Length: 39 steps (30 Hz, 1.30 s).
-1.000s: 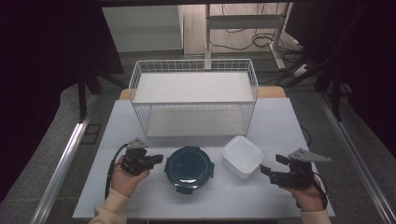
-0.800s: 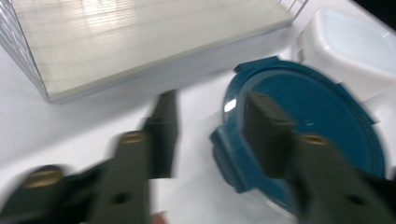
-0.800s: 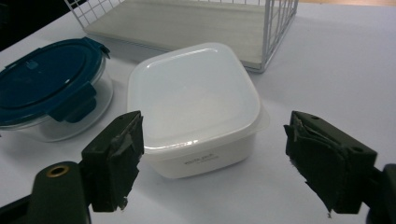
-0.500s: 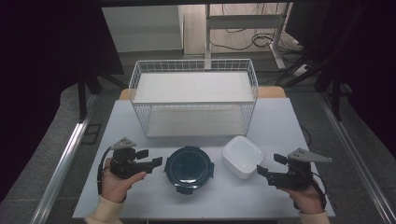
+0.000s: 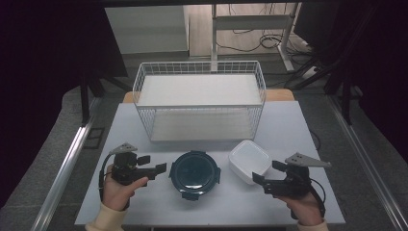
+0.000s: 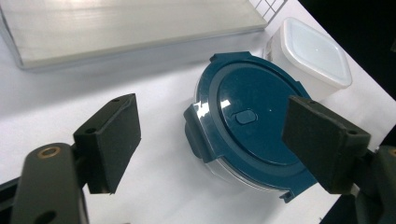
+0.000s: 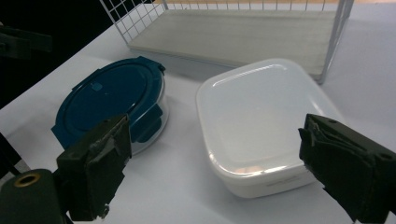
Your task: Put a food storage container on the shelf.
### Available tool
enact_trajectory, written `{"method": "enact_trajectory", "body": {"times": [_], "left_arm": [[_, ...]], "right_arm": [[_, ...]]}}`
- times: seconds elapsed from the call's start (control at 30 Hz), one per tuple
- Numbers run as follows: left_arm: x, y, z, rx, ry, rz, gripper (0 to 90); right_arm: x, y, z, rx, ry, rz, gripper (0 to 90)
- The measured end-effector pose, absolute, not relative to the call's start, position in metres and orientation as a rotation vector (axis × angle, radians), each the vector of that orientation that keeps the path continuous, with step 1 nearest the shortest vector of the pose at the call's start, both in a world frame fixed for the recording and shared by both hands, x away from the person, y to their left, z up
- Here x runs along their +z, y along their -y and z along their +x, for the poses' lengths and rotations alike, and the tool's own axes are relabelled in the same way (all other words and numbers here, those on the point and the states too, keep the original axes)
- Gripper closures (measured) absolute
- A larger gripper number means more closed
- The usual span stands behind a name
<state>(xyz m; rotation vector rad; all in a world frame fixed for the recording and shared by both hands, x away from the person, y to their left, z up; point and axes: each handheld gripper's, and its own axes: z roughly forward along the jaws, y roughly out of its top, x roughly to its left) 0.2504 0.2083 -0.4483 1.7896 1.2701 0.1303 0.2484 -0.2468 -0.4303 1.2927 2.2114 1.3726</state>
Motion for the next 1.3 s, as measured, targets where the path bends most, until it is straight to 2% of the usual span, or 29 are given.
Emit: {"method": "enact_trajectory", "body": {"times": [0.77, 1.3], "left_arm": [[-0.466, -0.199, 0.263, -0.055, -1.263, 1.766, 14.5], [-0.48, -0.187, 0.27, -0.126, -1.266, 1.81, 14.5]], "right_arm": [[-0.452, 0.168, 0.248, 1.444, -2.354, 1.511, 8.8], [-0.48, 0.137, 0.252, 1.426, -2.391, 1.649, 9.7]]}}
